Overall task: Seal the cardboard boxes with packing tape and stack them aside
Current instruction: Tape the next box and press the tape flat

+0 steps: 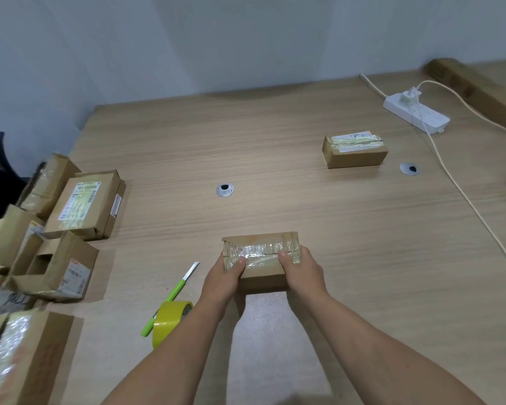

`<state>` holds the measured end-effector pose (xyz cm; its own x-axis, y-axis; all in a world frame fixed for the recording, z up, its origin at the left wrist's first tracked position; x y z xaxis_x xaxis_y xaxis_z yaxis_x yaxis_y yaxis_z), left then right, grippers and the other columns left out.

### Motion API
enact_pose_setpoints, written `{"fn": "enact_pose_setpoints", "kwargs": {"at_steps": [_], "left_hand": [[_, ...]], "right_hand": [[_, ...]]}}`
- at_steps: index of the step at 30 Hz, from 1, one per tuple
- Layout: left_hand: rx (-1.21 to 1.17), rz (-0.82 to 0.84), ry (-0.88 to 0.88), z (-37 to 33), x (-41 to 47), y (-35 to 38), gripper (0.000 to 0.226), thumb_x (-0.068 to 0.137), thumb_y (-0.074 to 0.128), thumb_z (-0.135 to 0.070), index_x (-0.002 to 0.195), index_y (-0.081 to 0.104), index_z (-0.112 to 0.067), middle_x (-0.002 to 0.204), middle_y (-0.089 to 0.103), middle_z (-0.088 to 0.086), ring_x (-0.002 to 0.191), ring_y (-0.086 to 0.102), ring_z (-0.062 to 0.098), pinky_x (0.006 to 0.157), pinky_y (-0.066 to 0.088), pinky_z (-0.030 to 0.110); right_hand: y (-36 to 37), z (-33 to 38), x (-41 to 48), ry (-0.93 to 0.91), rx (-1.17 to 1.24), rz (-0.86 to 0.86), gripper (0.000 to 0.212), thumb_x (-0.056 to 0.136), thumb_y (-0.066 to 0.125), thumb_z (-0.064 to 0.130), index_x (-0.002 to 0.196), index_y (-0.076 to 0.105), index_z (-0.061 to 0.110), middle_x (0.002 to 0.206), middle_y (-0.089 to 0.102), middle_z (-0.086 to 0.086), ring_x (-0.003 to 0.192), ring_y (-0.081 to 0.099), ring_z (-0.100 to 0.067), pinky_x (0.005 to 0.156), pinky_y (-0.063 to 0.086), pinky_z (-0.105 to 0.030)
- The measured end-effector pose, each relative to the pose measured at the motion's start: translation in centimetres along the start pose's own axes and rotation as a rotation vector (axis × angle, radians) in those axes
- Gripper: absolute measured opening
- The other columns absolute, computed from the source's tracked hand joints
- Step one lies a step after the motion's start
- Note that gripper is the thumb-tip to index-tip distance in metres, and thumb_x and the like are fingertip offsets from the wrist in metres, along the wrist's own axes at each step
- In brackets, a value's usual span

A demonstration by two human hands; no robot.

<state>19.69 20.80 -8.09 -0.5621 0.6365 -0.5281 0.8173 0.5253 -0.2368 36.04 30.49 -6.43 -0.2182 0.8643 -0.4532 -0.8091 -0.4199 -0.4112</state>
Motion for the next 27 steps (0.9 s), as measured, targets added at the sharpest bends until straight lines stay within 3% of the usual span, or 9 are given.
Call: {"fn": "enact_pose_setpoints", "kwargs": {"at_steps": [2,5,8,11,14,15,17,24,27], "left_hand": [[-0.010,0.023,-0.046,0.0,0.2,-0.1,0.053,0.087,0.061,-0.051,0.136,0.059,-0.030,0.125,0.067,-0.007,0.117,0.061,0.017,0.108,0.046,0.044],[-0.024,0.056,-0.071,0.5,0.7,-0.4,0.042,0.099,0.054,-0.040,0.138,0.057,-0.027,0.130,0.065,-0.005,0.120,0.059,0.017,0.110,0.043,0.042],[-0.002,0.051,-0.069,0.3,0.8,-0.5,0.035,0.101,0.052,-0.037,0.133,0.061,-0.025,0.127,0.067,-0.002,0.116,0.061,0.018,0.107,0.046,0.042],[0.001,-0.020,-0.052,-0.1,0.5,-0.5,0.027,0.093,0.064,-0.039,0.115,0.069,-0.024,0.116,0.071,0.000,0.105,0.065,0.019,0.096,0.052,0.039],[0.115,-0.083,-0.049,-0.3,-0.1,0.2,0.073,0.062,0.075,-0.066,0.122,0.065,-0.026,0.117,0.069,-0.004,0.110,0.063,0.021,0.098,0.052,0.044],[0.129,-0.101,-0.042,-0.3,-0.2,0.4,0.080,0.056,0.075,-0.069,0.123,0.064,-0.027,0.116,0.069,-0.005,0.110,0.063,0.021,0.098,0.052,0.044],[0.092,-0.114,-0.036,-0.5,-0.4,0.5,0.072,0.054,0.075,-0.064,0.116,0.065,-0.028,0.109,0.071,-0.006,0.105,0.065,0.020,0.096,0.053,0.043],[-0.074,0.054,-0.043,0.3,0.5,-0.3,0.040,0.087,0.070,-0.034,0.126,0.066,-0.023,0.119,0.072,-0.002,0.110,0.065,0.018,0.104,0.049,0.043],[-0.151,0.078,-0.054,0.9,0.6,-0.3,0.038,0.096,0.061,-0.026,0.135,0.061,-0.023,0.124,0.070,-0.002,0.114,0.065,0.019,0.108,0.047,0.044]], "right_hand": [[-0.3,0.0,0.0,-0.026,-0.018,0.003,0.034,0.107,0.039,0.041,0.127,0.056,0.019,0.113,0.061,-0.002,0.099,0.056,-0.018,0.065,0.036,-0.023],[-0.6,0.2,-0.2,-0.037,-0.017,0.009,0.035,0.110,0.033,0.034,0.124,0.060,0.016,0.107,0.061,-0.003,0.086,0.053,-0.009,0.058,0.032,-0.010],[-0.7,0.3,-0.1,-0.015,-0.039,0.012,0.040,0.110,0.032,0.036,0.127,0.059,0.012,0.112,0.063,-0.009,0.097,0.058,-0.020,0.066,0.038,-0.024],[-0.6,0.5,-0.1,0.015,-0.093,0.001,0.047,0.104,0.042,0.049,0.132,0.056,0.013,0.117,0.062,-0.009,0.098,0.056,-0.023,0.071,0.041,-0.032],[-0.2,1.0,-0.9,-0.002,-0.113,0.018,0.093,0.083,0.067,0.065,0.155,0.025,0.023,0.140,0.050,-0.007,0.125,0.052,-0.030,0.088,0.042,-0.034],[0.0,1.3,-1.2,-0.023,-0.139,0.023,0.107,0.079,0.071,0.066,0.159,0.014,0.025,0.146,0.045,-0.008,0.132,0.047,-0.030,0.091,0.039,-0.035],[0.4,1.6,-1.4,-0.042,-0.182,0.032,0.117,0.077,0.075,0.064,0.160,0.002,0.027,0.152,0.039,-0.008,0.137,0.043,-0.030,0.096,0.038,-0.037],[0.1,1.4,-1.2,-0.036,-0.090,0.075,0.077,0.104,0.052,0.034,0.162,0.002,0.027,0.158,0.037,-0.010,0.142,0.038,-0.029,0.106,0.036,-0.033],[0.0,0.9,-1.2,-0.022,-0.048,0.074,0.063,0.108,0.040,0.029,0.161,0.007,0.032,0.150,0.046,-0.010,0.132,0.047,-0.028,0.094,0.037,-0.030]]}}
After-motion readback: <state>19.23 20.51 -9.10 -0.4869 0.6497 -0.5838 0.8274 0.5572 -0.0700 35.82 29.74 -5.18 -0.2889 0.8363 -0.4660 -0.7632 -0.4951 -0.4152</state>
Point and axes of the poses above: each hand's wrist, its own x-axis towards the middle knuckle, its own y-axis out of the palm, z = x × y, the point moved 3 cm from there along x, towards the middle knuckle
